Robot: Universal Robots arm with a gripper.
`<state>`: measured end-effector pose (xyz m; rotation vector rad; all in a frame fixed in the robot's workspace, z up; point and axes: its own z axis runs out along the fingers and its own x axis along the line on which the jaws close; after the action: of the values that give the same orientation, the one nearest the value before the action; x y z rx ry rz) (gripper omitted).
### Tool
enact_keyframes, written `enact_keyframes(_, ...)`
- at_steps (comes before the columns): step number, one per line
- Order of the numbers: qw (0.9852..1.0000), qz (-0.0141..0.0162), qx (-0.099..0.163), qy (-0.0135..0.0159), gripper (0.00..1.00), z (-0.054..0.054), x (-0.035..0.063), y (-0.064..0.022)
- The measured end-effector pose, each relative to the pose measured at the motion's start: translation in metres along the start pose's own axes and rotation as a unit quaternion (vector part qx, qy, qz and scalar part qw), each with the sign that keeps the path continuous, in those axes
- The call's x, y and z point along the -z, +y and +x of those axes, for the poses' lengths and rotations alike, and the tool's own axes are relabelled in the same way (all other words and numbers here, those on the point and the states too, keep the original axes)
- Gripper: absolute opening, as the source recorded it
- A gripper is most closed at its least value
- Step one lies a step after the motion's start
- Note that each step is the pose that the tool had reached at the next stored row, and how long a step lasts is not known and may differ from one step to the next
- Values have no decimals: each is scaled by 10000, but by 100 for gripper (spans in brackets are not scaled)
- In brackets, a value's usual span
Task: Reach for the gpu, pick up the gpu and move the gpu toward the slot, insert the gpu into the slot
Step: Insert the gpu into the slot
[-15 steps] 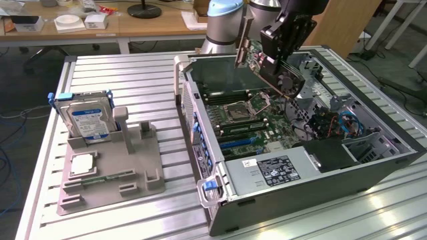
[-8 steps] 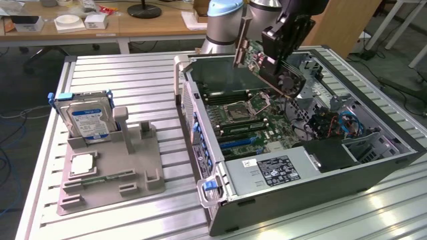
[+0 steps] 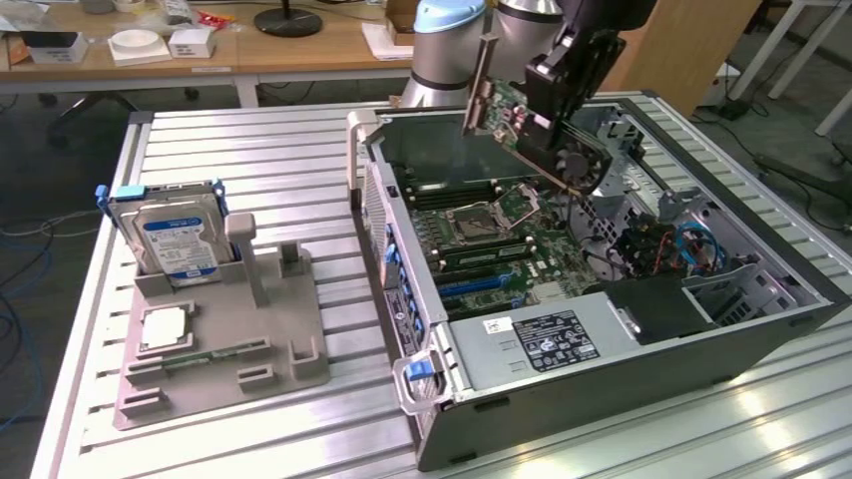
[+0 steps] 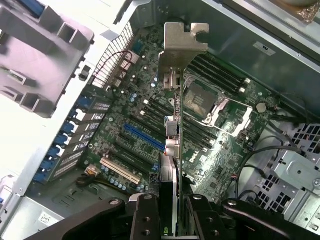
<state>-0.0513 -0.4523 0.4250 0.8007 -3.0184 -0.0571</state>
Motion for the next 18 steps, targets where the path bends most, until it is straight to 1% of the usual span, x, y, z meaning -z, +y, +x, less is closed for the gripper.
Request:
enact_keyframes(10, 9994, -2, 336, 10, 26, 2, 0, -3)
enact_keyframes(18, 9980, -4, 632, 20, 26, 3, 0, -4)
